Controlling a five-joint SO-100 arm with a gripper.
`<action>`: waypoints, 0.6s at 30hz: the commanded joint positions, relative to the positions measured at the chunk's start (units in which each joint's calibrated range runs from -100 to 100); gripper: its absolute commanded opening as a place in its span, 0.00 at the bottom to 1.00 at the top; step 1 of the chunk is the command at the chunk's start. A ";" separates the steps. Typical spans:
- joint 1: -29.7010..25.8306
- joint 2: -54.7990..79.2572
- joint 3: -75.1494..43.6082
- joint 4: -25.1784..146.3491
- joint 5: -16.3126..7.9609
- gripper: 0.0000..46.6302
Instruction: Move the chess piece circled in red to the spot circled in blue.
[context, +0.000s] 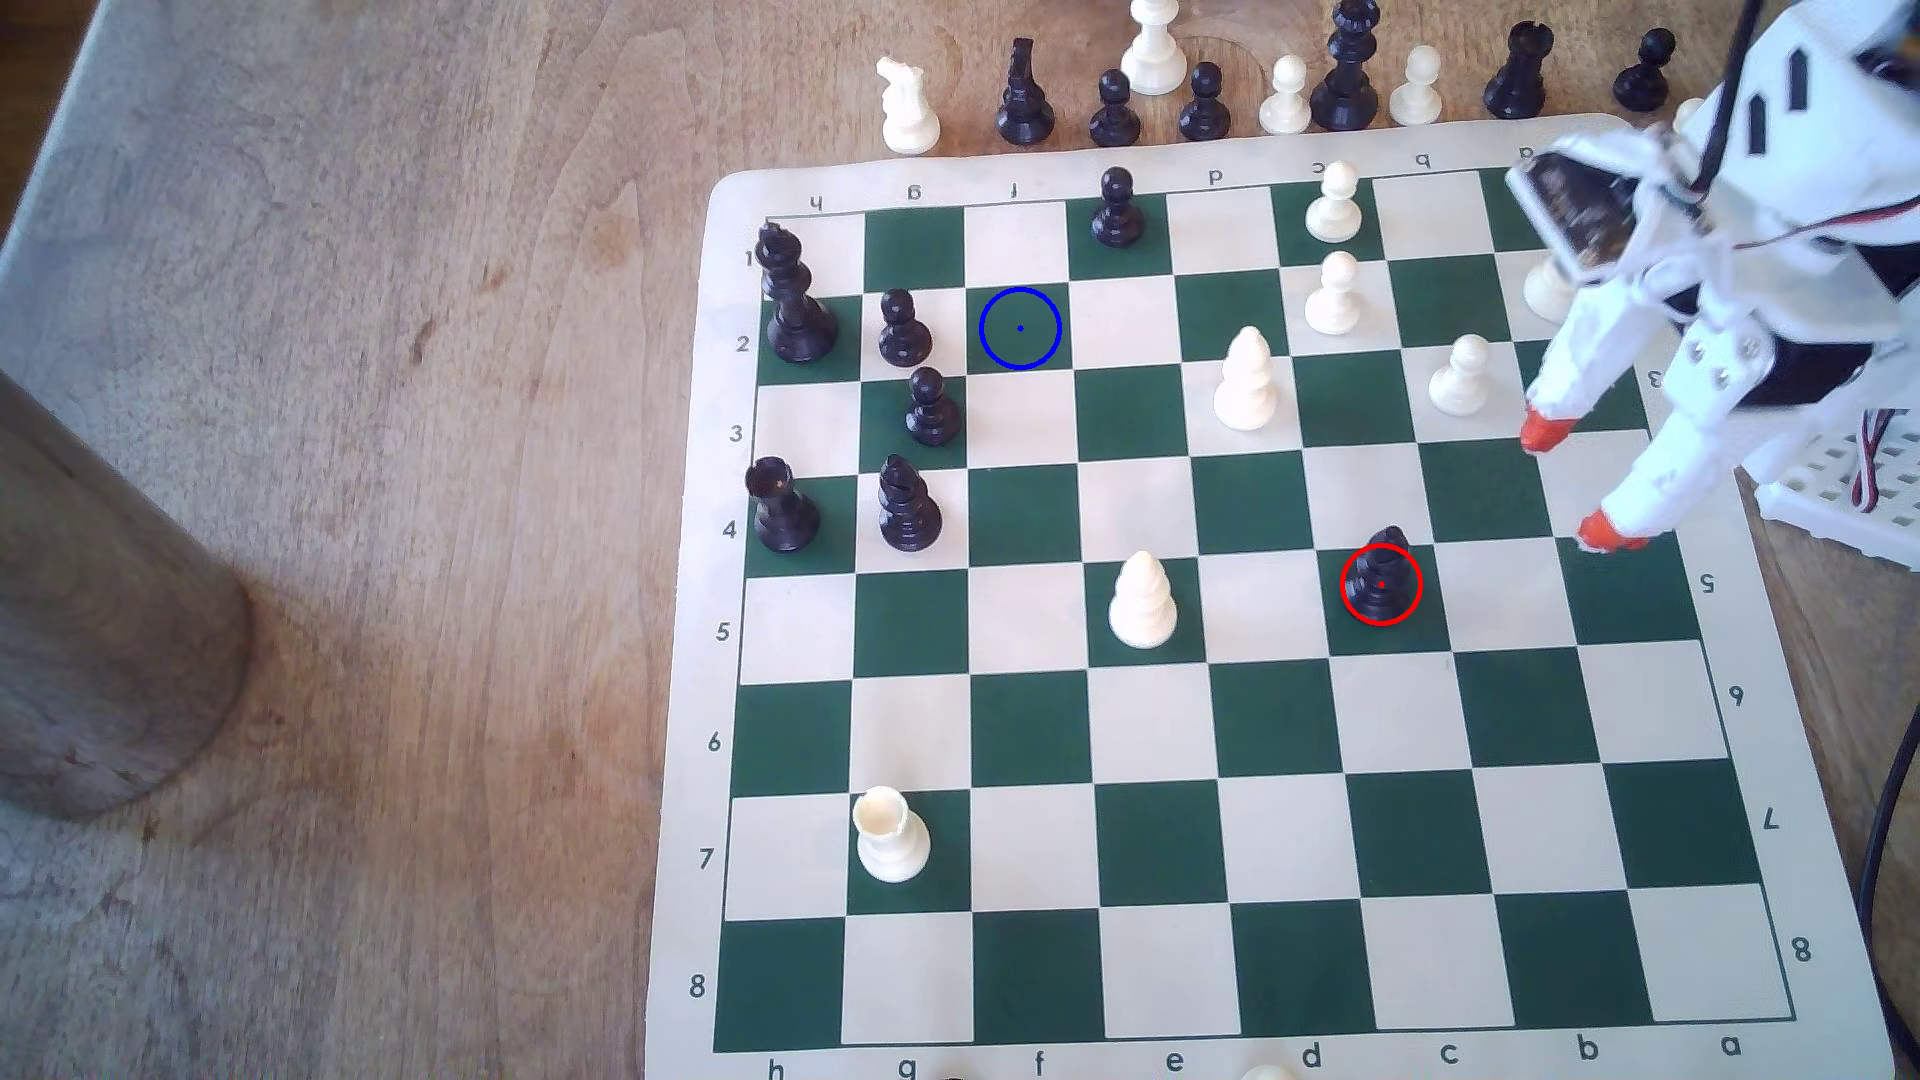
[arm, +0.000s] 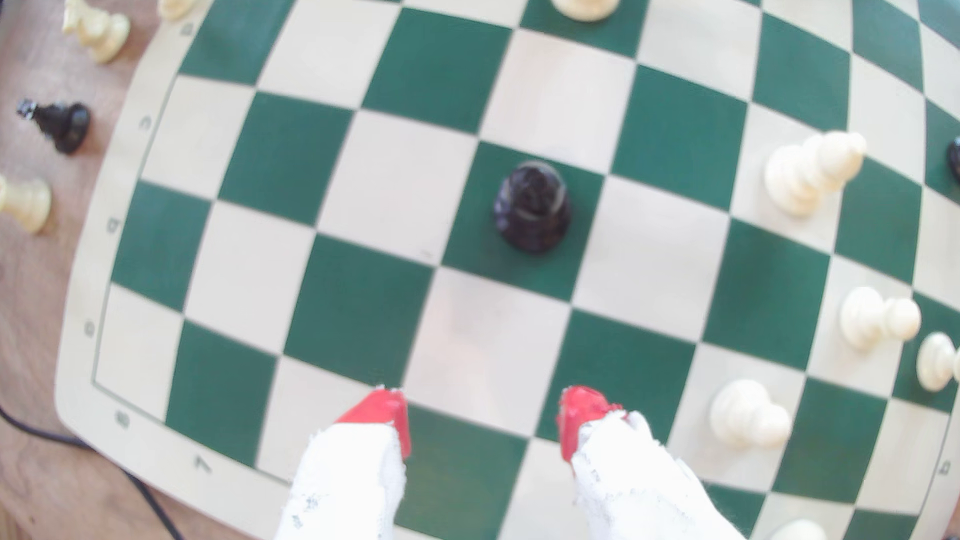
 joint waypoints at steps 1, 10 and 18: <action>0.03 3.86 1.74 -6.99 -0.44 0.34; 0.34 9.29 6.36 -18.38 -1.27 0.34; 1.83 17.10 4.91 -23.21 -0.83 0.34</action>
